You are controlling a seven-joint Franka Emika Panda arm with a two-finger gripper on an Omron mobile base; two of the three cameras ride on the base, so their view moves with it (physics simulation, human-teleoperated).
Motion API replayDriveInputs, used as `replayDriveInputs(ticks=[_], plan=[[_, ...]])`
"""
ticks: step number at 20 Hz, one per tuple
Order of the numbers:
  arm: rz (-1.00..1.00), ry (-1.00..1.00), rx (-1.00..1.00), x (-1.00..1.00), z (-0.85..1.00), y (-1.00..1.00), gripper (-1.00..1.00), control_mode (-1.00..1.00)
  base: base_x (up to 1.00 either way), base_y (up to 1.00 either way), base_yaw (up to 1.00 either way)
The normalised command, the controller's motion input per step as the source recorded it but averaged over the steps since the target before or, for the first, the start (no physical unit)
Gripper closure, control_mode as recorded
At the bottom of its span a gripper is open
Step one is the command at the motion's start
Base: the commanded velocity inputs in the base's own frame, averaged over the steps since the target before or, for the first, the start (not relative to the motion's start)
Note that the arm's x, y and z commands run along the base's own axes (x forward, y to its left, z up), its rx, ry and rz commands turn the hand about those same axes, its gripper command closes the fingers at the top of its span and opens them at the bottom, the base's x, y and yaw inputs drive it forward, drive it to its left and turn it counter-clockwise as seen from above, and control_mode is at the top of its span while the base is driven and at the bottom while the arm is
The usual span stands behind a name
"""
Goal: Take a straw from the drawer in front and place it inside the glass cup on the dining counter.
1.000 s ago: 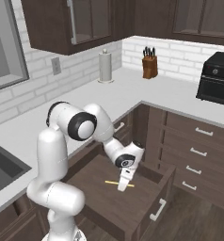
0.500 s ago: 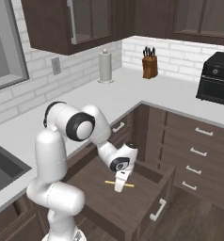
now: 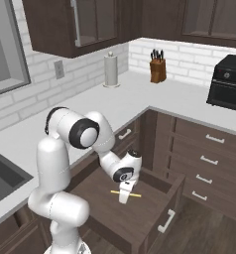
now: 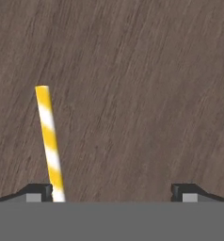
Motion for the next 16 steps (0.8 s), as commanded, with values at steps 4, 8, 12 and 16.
replayDriveInputs(ticks=[4,8,12,16], plan=[[0.03,0.00,0.00,0.00,0.00,-0.07,-1.00,-1.00,0.00,0.00,0.00],[0.04,0.00,0.00,0.00,-0.05,-0.04,-1.00,-1.00,0.00,0.00,0.00],[0.04,0.00,0.00,0.00,-0.12,0.00,-1.00,-1.00,0.00,0.00,0.00],[0.02,0.00,0.00,0.00,-0.15,0.00,-1.00,-1.00,0.00,0.00,0.00]])
